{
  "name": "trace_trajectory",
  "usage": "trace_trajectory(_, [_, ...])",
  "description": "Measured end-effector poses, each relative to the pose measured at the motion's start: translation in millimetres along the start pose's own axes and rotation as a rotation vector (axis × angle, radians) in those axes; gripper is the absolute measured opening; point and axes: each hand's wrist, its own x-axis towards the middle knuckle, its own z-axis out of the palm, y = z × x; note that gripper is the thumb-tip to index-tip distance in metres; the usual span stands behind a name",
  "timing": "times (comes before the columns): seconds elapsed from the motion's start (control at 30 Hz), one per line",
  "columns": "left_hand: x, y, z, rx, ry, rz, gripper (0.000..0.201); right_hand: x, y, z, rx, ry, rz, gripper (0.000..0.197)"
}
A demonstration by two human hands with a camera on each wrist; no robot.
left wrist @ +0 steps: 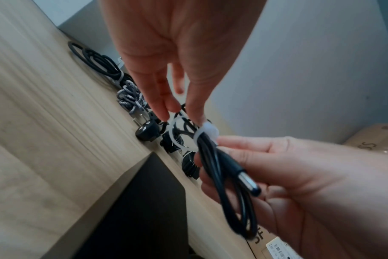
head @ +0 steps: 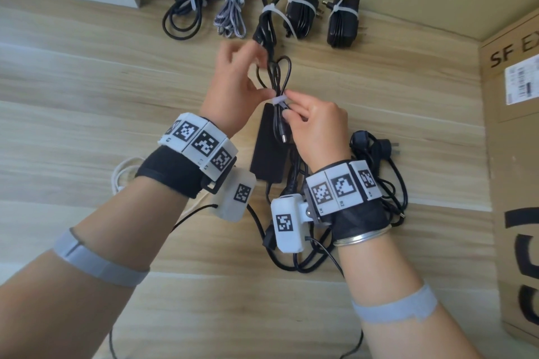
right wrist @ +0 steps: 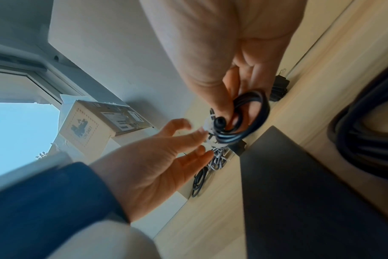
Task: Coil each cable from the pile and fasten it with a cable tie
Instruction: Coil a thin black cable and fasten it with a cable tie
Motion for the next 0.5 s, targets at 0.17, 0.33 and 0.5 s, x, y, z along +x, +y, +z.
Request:
trace_trajectory(0.17, [3, -3, -4, 0.039, -0.155, -0.293, 0.041, -3, 0, 0, 0.005, 0.049, -0.008, 0.033])
trace_trajectory(0.33, [2, 0, -6, -0.332, -0.304, -0.513, 0.015, -1, -3, -1, -0.031, 0.040, -0.014, 0.032])
trace_trajectory(0.5, [8, 6, -15, -0.321, -0.278, -0.474, 0.031, 0, -6, 2, -0.072, 0.029, -0.004, 0.031])
